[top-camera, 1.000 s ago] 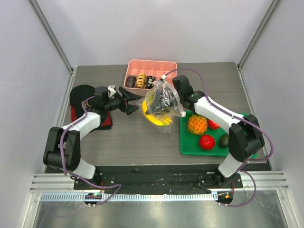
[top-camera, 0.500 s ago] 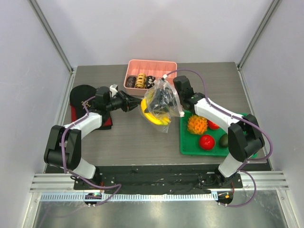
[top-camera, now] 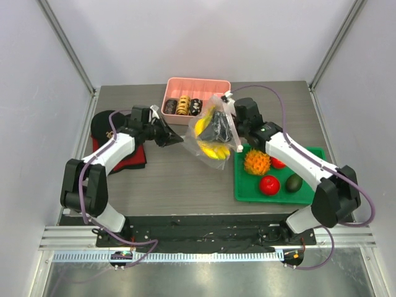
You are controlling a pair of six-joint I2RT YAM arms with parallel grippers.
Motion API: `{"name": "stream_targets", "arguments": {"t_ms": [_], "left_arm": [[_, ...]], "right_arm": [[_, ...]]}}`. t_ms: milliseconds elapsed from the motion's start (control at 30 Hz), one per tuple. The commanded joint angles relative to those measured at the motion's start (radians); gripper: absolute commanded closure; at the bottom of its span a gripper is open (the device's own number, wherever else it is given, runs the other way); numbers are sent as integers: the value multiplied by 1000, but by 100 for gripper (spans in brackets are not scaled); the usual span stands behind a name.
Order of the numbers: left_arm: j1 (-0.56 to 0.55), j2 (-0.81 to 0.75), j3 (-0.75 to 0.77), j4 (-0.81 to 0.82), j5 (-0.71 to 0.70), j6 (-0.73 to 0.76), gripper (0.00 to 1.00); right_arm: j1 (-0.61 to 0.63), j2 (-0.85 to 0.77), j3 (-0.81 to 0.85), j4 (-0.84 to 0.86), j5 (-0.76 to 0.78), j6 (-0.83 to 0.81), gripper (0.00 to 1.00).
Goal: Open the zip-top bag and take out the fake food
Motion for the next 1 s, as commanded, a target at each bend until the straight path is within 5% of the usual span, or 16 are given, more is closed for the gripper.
{"name": "stream_targets", "arguments": {"t_ms": [0, 367, 700, 800, 867, 933, 967], "left_arm": [[26, 41, 4, -118, -179, 167, 100], [14, 136, 0, -64, -155, 184, 100], [-6, 151, -10, -82, -270, 302, 99], [-8, 135, 36, -134, -262, 316, 71], [-11, 52, 81, -186, -287, 321, 43], [-11, -14, 127, -277, -307, 324, 26], [-12, -72, 142, -312, -314, 325, 24]], "right_arm": [[-7, -115, -8, -63, 188, -75, 99], [-7, -125, -2, -71, 254, -151, 98], [-8, -126, 65, 15, 351, -196, 98], [-7, -105, 51, 15, 305, -193, 98], [4, -108, 36, 11, 308, -206, 98], [7, -112, 28, -1, 305, -207, 98], [5, -114, 24, -2, 299, -207, 98]]}}
